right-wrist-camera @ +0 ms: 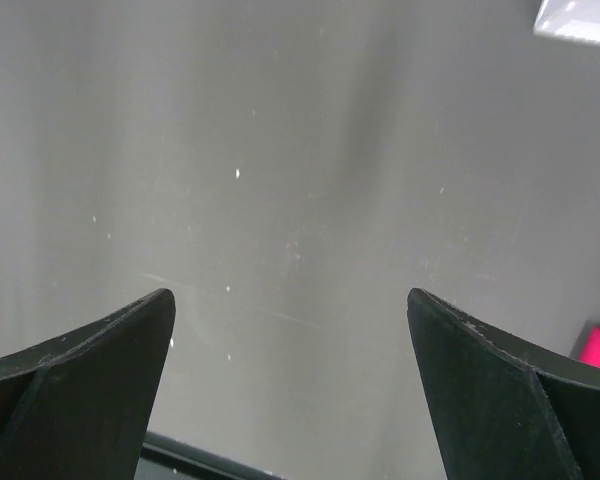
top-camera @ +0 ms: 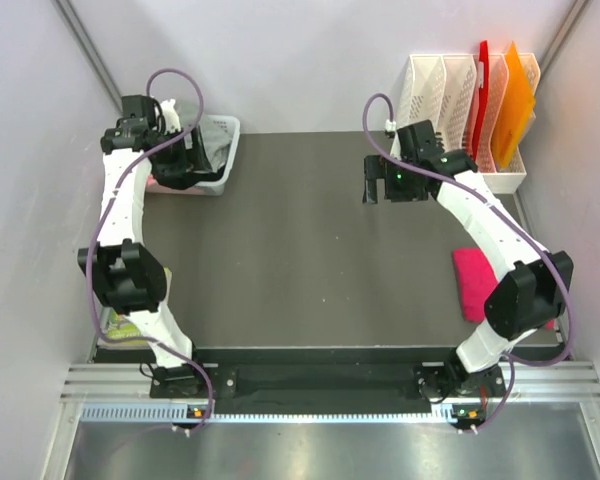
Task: Fold and stack the t-shirts
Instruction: Grab crumpled tshirt from bin with the left arm
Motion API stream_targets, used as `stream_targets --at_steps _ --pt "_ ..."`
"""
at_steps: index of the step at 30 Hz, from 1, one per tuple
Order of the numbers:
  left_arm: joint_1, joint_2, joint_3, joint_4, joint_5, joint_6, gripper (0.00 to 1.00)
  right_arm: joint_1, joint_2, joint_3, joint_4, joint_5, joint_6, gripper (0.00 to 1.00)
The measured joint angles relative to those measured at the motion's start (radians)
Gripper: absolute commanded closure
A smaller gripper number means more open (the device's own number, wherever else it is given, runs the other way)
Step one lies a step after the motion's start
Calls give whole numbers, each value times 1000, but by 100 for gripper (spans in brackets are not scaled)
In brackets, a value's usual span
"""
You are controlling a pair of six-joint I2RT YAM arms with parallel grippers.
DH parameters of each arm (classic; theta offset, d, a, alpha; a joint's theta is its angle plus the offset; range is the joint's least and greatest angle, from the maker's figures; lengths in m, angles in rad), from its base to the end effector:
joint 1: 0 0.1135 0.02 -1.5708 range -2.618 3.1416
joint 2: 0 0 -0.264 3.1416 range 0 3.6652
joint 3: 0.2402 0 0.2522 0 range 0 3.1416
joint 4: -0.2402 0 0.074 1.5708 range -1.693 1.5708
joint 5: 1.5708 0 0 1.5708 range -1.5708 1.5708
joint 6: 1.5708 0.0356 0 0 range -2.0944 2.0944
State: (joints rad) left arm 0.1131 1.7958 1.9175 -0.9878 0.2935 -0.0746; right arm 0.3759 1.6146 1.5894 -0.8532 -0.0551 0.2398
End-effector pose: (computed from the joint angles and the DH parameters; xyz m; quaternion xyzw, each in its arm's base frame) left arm 0.3835 0.0332 0.3778 -0.0368 0.9291 -0.1306 0.3440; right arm 0.3229 0.1295 0.3467 -0.0733 0.9375 0.1275 0.3154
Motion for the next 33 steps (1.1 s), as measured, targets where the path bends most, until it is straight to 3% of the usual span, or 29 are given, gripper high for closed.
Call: stream_targets --at_steps 4,11,26,28,29,31,32,33 --pt "1 119 47 28 -93 57 21 2 -8 -21 3 -18 0 7" --pt "4 388 301 103 -172 121 22 43 -58 -42 25 11 -2 6" --pt "4 533 359 259 -285 175 27 86 -159 -138 37 26 16 10" --pt "4 555 359 264 -301 182 38 86 -168 -138 36 26 19 12" --pt "4 568 359 264 -307 187 57 86 -173 -138 35 26 19 16" --pt "4 585 359 264 -312 199 81 86 -182 -138 33 27 23 22" --pt "4 589 359 264 -313 203 99 86 -185 -138 31 27 24 28" --pt "4 590 359 265 -313 201 100 86 -187 -138 29 27 25 31"
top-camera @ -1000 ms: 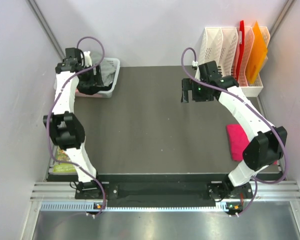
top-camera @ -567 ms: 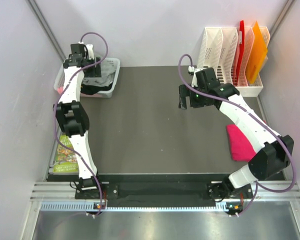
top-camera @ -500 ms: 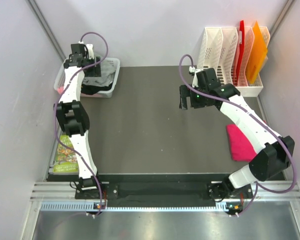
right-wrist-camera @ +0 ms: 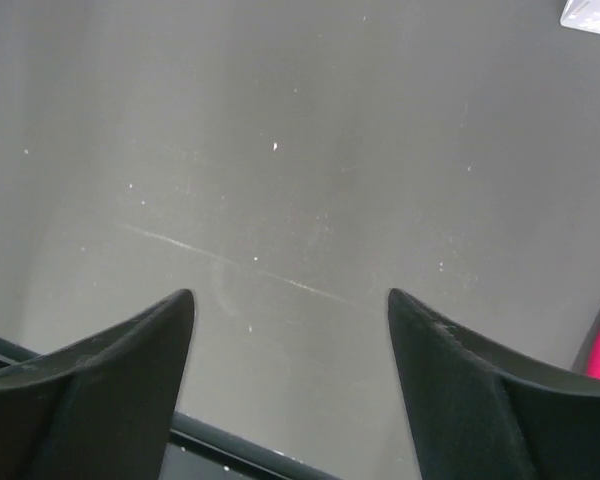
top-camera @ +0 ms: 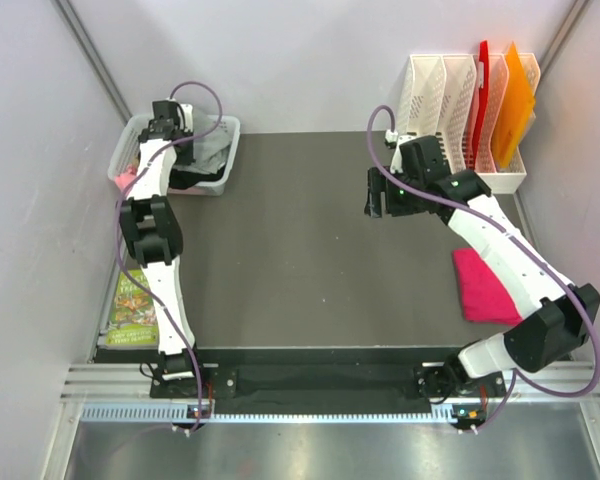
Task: Fold and stack the t-shirts
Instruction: Grab crumpled tshirt from bin with the left arm, then move the tshirt to the center of the board
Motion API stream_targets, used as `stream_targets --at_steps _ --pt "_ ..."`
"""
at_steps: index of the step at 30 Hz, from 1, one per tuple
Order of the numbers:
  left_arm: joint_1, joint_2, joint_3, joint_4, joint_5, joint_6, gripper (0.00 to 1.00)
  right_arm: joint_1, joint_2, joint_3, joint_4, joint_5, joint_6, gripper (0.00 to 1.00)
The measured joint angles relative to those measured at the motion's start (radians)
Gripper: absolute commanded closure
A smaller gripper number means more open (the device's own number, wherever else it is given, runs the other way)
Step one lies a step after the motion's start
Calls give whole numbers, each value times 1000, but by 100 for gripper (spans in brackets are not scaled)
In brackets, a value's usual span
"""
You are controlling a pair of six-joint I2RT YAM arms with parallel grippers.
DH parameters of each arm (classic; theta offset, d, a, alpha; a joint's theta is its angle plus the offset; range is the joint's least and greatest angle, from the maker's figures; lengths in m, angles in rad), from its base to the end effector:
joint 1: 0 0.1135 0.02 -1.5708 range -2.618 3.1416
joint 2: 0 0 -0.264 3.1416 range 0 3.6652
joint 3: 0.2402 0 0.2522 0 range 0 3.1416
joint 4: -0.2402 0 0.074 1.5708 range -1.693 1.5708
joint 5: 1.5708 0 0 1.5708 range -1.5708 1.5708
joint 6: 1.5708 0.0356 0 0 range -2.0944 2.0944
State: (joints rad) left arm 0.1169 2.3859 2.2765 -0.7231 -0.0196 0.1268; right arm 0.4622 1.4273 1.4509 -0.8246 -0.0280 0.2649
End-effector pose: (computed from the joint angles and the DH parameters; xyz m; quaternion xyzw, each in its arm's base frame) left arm 0.5322 0.0632 0.2464 0.0011 0.9326 0.0529 0.3570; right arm 0.2699 0.1356 0.3619 -0.0965 0.9217 0.1456 0.3463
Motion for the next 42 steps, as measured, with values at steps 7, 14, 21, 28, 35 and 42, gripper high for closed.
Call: stream_targets --at_steps 7,14,21,28,35,42 --pt "0 -6 1 6 33 7 100 0 -4 -8 -5 -10 1 34" --pt "-11 -137 -1 -3 142 7 100 0 -5 -37 -5 -27 -8 34" --pt "-90 -490 0 -18 343 28 100 0 -5 -49 3 -25 -31 36" --pt "-241 -708 -29 -159 483 122 100 0 -5 -49 11 8 -47 42" --pt "-363 -729 -278 -270 512 153 100 -2 -8 -48 18 71 -47 45" --pt "-472 -691 -412 -301 494 143 100 -2 -65 -48 17 116 -44 48"
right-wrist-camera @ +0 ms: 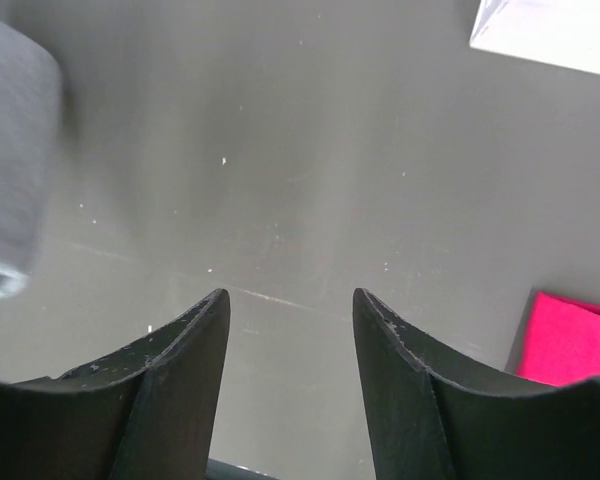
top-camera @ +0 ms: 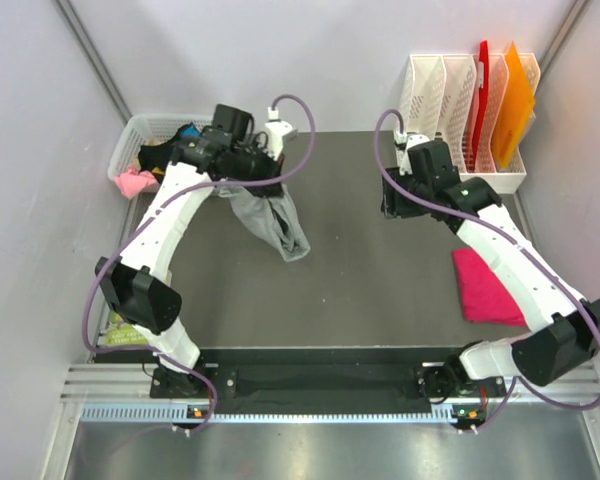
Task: Fold and stack the t-shirts
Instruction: Move the tshirt to the center of the board
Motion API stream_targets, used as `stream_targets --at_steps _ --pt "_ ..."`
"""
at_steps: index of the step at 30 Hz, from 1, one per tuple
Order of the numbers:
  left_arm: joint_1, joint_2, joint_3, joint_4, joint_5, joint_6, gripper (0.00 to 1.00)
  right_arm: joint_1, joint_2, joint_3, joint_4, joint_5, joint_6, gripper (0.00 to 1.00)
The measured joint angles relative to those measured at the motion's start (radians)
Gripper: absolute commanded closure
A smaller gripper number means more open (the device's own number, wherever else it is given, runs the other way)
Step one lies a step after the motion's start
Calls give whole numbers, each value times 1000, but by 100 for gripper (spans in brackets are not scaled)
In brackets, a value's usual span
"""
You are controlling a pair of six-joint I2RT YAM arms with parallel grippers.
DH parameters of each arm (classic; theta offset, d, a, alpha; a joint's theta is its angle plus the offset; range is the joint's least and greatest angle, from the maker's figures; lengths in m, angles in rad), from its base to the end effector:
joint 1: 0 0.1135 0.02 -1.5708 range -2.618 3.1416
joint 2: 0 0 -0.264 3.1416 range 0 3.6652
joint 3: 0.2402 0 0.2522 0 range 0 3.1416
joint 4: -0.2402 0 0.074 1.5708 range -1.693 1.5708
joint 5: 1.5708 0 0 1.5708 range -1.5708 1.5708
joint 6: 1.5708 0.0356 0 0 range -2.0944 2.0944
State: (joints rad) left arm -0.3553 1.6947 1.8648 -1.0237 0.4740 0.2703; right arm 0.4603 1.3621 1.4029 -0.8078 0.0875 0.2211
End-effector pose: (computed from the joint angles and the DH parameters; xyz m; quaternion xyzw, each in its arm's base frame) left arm 0.3256 -0.1382 0.3964 0.3585 0.8407 -0.2342 0.3315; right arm 0.2580 0.1244 0.3657 -0.0927 0.9149 0.0926 0.3818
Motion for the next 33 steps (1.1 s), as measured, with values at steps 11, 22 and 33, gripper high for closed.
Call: stream_targets --at_steps 11,22,33 --pt "-220 26 -27 37 -54 -97 86 0 -81 -2 -8 21 11 50" --pt "-259 165 -74 22 -38 -233 35 0 -99 -1 -57 16 11 45" --pt "-320 111 -103 31 -142 -263 86 0 -99 0 -70 -47 5 46"
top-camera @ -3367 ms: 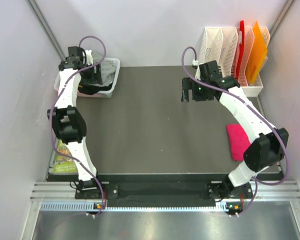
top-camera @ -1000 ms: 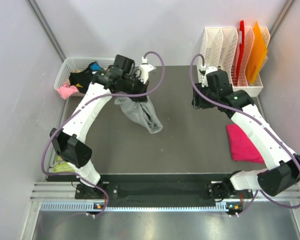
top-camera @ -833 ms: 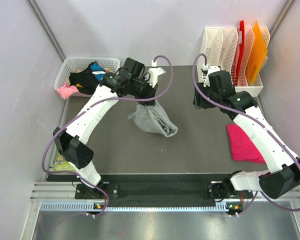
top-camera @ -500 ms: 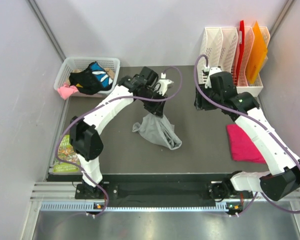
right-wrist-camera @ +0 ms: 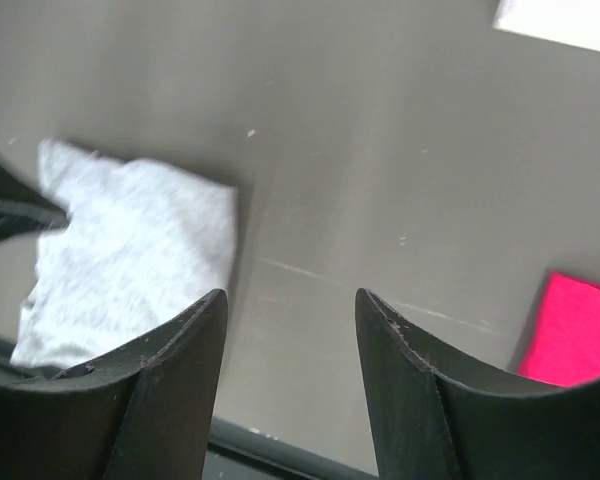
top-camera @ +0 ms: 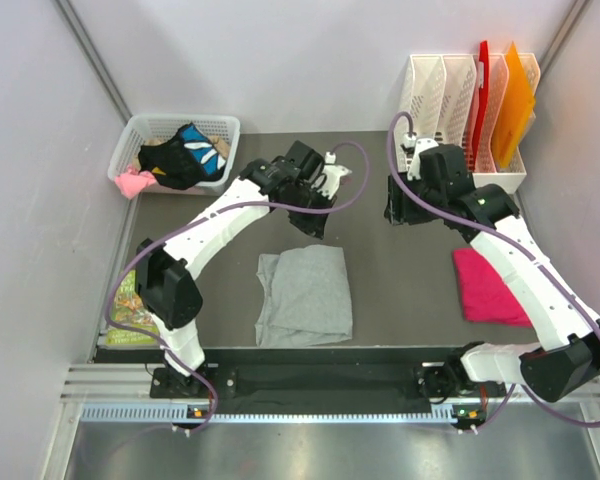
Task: Fold and stack the t-shirts
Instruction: Move the tshirt to the center of the board, then flatten out the tshirt
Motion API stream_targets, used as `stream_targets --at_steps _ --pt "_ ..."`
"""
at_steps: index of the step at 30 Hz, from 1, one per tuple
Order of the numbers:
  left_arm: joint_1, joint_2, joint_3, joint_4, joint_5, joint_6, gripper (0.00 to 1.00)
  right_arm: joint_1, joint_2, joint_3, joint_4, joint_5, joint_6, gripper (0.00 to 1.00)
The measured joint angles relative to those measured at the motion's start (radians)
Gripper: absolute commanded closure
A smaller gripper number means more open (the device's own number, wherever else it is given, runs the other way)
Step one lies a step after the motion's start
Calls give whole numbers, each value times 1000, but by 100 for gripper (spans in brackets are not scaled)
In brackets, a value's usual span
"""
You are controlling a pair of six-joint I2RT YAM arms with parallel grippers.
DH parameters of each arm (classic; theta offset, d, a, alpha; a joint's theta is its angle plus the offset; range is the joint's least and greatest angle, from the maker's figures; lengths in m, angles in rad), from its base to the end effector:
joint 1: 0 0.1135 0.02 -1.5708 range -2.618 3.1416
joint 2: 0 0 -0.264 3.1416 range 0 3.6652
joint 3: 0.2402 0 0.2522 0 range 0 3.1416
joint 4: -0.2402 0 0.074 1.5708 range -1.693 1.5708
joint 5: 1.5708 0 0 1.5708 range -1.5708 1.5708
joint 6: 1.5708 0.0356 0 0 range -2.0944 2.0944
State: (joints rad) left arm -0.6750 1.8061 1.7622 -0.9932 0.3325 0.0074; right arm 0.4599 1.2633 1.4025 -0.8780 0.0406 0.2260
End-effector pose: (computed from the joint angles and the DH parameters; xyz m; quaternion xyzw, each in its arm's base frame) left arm 0.2923 -0.2488 0.3267 0.3595 0.8819 -0.2360 0.1934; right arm 0.2295 0.1120 0.3847 -0.0986 0.9092 0.1184 0.3867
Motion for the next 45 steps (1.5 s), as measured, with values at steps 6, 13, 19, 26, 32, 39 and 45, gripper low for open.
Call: stream_targets --at_steps 6,13,19,26,32,39,45 --pt "13 -2 -69 18 -119 21 77 5 17 2 -37 -108 -34 46" --pt "134 69 -281 17 -156 79 55 24 28 1 -76 -157 -46 46" --pt "186 172 -286 21 -172 103 82 27 28 1 -80 -173 -42 47" --pt "166 248 -175 -7 -77 103 60 30 28 1 -81 -178 -39 48" --pt "151 252 -157 -15 -29 94 100 30 28 0 -80 -182 -32 52" --pt "154 282 -71 -44 -47 90 100 30 28 2 -80 -181 -33 59" --pt "299 352 333 -93 -80 66 100 31 29 16 -73 -185 -42 75"
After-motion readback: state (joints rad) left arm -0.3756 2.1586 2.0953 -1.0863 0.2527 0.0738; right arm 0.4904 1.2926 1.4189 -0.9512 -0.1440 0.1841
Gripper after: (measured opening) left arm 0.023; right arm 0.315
